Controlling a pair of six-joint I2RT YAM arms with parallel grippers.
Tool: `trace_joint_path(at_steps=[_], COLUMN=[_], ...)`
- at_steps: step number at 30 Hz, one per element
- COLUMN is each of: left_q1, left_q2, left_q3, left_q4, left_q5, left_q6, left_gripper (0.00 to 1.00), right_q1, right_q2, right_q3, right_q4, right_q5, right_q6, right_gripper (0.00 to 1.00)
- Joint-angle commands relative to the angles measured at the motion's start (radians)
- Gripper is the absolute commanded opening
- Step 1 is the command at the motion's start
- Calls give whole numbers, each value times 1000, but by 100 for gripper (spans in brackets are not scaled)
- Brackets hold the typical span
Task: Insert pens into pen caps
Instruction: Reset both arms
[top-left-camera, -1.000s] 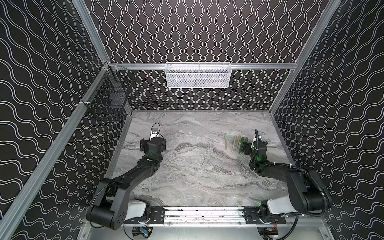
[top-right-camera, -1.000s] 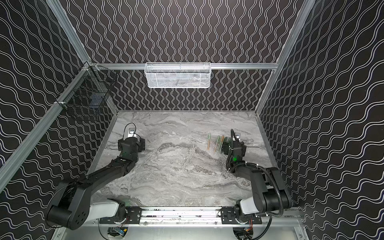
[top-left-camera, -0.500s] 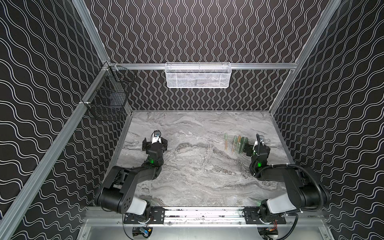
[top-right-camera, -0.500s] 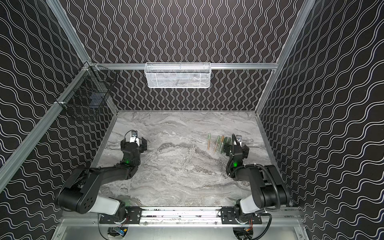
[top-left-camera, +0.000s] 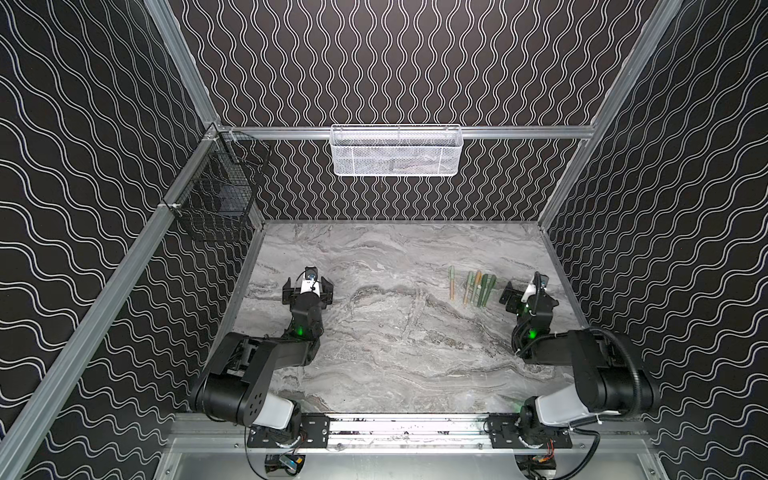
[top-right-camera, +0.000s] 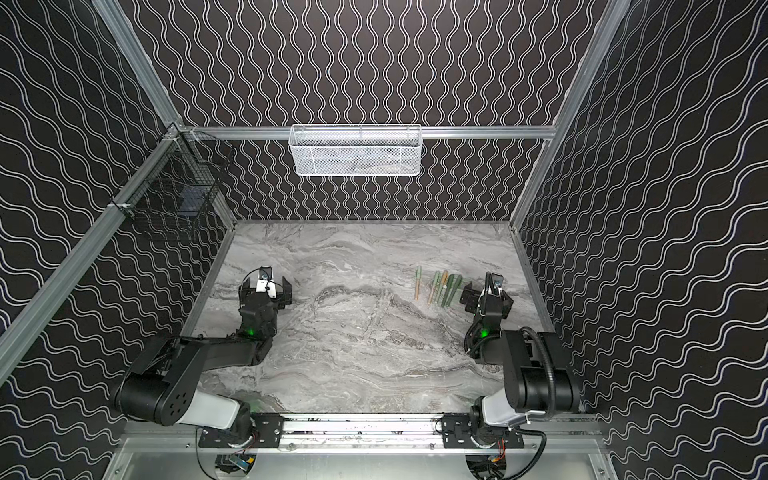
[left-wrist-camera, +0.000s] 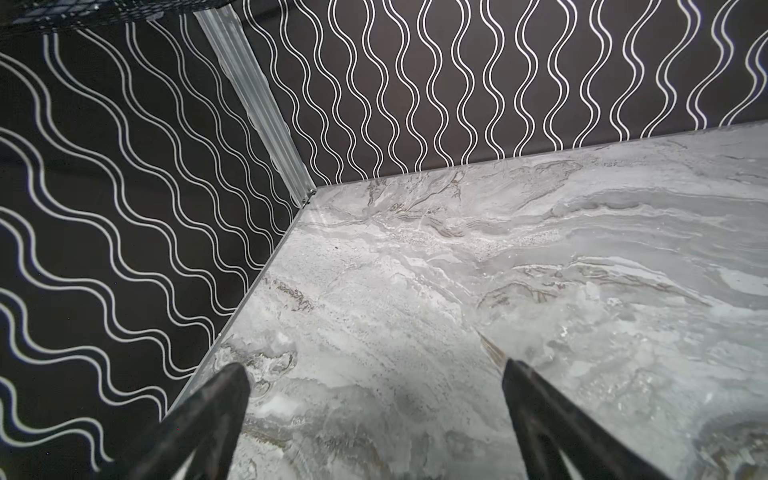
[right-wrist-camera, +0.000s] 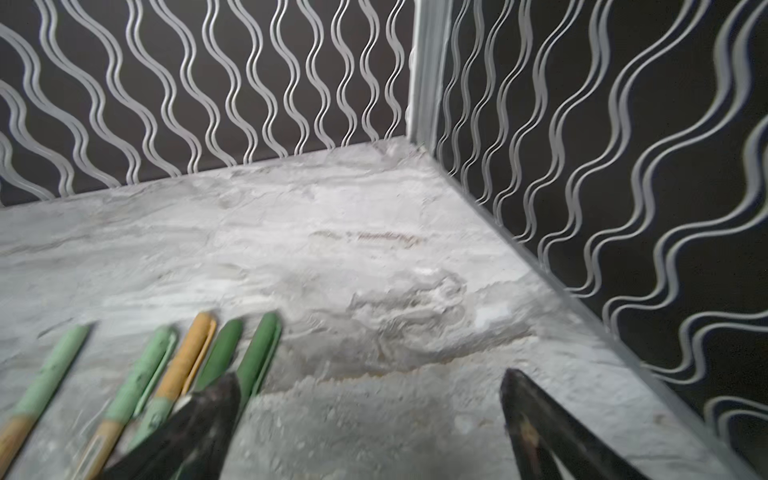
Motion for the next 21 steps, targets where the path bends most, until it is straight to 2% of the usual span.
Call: trace_joint_path(at_steps=[1,9,11,15,17,18,19,20,21], left_q1=[-1,-3,2,82,92,98,111,113,109], left_q2=[9,17,11,11,86,37,30,62,51], left_q3=[-44,-54,-22,49,30,50,56,47,42], left_q4=[191,223,151,-30,117,-16,-46,39,33], left_q5=[23,24,46,169,164,193,211,202,190], left_q6=[0,9,1,-64,-39,-73,-80,-62,-68], left_gripper=[99,99,99,99,99,99,99,99,99], right_q1=[-5,-3,-3,-3,-2,-2,-2,-1,-2], right_q2=[-1,2,2,2,1,3,1,2,3], right_q3=[-11,-18,-17,-17,-17,-17,-18,-17,-19], right_q4=[106,133,129,130,130,132,129,130,133], right_q5=[-99,-95,-95,-95,-95,-94,-94,-93,-93], right_q6=[1,-4,-3,-3,-4,-5,-5,-5,-5], right_gripper=[100,100,100,100,100,100,100,100,100])
